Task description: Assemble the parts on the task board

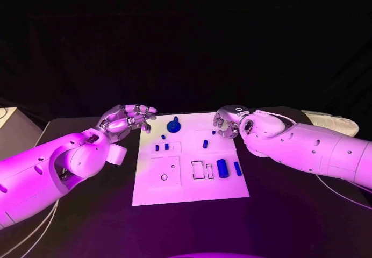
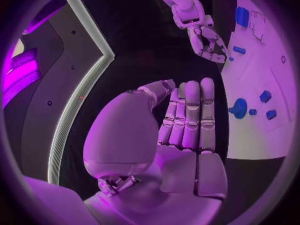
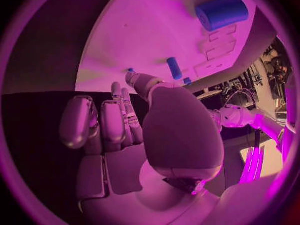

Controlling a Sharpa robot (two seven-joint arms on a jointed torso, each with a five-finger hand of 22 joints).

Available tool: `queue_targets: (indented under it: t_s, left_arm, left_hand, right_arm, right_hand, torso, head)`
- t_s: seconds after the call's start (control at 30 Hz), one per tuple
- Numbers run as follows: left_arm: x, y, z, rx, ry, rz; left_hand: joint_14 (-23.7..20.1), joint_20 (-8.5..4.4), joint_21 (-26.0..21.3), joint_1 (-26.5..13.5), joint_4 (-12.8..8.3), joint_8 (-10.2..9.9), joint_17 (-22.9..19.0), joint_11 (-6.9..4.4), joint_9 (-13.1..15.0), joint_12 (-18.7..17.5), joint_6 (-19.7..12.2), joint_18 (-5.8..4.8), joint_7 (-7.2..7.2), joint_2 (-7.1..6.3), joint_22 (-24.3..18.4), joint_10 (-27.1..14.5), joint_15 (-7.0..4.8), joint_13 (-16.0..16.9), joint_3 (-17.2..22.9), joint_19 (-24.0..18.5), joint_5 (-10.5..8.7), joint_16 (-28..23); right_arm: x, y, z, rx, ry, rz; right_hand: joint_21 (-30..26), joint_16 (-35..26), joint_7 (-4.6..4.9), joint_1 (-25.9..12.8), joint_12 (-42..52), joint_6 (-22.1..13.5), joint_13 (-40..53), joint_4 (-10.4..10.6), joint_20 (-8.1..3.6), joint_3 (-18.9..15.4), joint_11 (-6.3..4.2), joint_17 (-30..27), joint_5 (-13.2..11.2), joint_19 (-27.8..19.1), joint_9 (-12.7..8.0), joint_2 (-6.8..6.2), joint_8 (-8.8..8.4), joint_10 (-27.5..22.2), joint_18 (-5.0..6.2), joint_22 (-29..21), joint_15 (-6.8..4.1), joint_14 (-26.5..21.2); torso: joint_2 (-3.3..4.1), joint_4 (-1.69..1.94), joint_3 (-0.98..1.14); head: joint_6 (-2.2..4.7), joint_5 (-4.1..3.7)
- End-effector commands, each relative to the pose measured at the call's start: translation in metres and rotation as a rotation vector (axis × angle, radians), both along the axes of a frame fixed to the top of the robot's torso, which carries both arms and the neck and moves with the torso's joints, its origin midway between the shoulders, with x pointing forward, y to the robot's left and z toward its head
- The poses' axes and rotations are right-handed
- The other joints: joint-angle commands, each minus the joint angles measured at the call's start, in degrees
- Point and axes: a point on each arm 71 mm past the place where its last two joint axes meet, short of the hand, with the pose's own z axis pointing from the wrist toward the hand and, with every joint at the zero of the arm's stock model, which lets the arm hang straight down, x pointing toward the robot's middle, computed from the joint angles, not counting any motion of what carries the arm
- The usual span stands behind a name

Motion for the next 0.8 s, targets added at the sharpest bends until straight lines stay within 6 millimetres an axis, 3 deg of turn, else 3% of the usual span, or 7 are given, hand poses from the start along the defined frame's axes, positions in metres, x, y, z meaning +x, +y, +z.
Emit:
queue_targets:
  t_s: [0.03, 0.3, 0.6, 0.8]
  left_arm:
    - [-0.002, -0.004, 0.003, -0.036, -0.012, -0.023]
    - [-0.003, -0.005, 0.004, -0.025, -0.018, -0.023]
    - [-0.003, -0.005, 0.003, -0.011, -0.014, -0.026]
    - [-0.003, -0.005, 0.003, -0.002, -0.014, -0.027]
  left_hand:
    - [0.0, -0.04, -0.3, -0.5, 0.0, 0.0, 0.0, 0.18, 0.0, 0.3, -0.2, 0.39, 0.17, -0.28, 0.0, -0.4, -0.34, 0.1, -0.2, 0.4, 0.05, -0.2]
    - [0.0, -0.03, -0.4, -0.4, 0.0, -0.1, 0.0, 0.24, -0.1, 0.3, -0.4, 0.38, 0.24, -0.26, -0.1, -0.6, -0.30, 0.1, -0.3, 0.5, 0.09, -0.2]
    - [-0.1, 0.01, -0.6, -0.4, 0.1, -0.2, 0.0, 0.39, -0.2, 0.2, -0.7, 0.37, 0.43, -0.27, -0.3, -0.9, -0.20, 0.1, -0.3, 0.6, 0.13, -0.2]
    - [-0.1, 0.01, -0.6, -0.4, 0.1, -0.2, 0.0, 0.39, -0.2, 0.2, -0.7, 0.37, 0.43, -0.27, -0.3, -0.9, -0.20, 0.1, -0.3, 0.6, 0.13, -0.2]
  right_arm:
    - [0.000, 0.002, -0.008, -0.048, 0.021, 0.003]
    - [-0.001, 0.008, -0.015, -0.034, 0.013, 0.013]
    - [-0.002, 0.017, -0.018, -0.027, 0.014, 0.028]
    - [-0.003, 0.020, -0.021, -0.028, 0.021, 0.027]
  right_hand:
    - [0.4, 0.3, -0.09, -0.3, -0.1, 0.2, -0.1, 0.0, 0.15, 0.2, -0.13, 0.0, -0.2, 0.2, 0.1, -0.04, 0.29, -0.4, -0.85, 0.1, 0.46, 2.9]
    - [0.7, 1.0, -0.19, 0.0, 0.0, 0.7, -0.1, -0.2, 0.18, 0.4, -0.19, 0.3, 0.1, 0.2, 0.3, 0.27, 0.61, -0.5, -0.84, 0.4, 0.42, 2.8]
    - [1.0, 1.6, -0.38, 0.1, 0.3, 0.9, 0.0, -0.3, 0.15, 0.7, -0.35, 0.5, 0.5, 0.2, 0.5, 0.54, 0.83, 0.0, -0.84, 0.7, 0.33, 2.7]
    - [1.1, 1.8, -0.51, 0.0, 0.4, 1.1, 0.1, -0.2, 0.12, 1.0, -0.46, 0.4, 0.6, 0.1, 0.7, 0.98, 1.03, 0.3, -0.82, 0.8, 0.26, 2.7]
  torso:
    - [-0.03, 0.04, 0.04]
    - [-0.07, 0.21, 0.07]
    - [-0.06, 0.00, 0.13]
    - [-0.02, 0.06, 0.10]
  head:
    - [-0.05, -0.46]
    - [-0.07, -0.77]
    - [-0.01, -0.61]
    - [-0.15, -0.61]
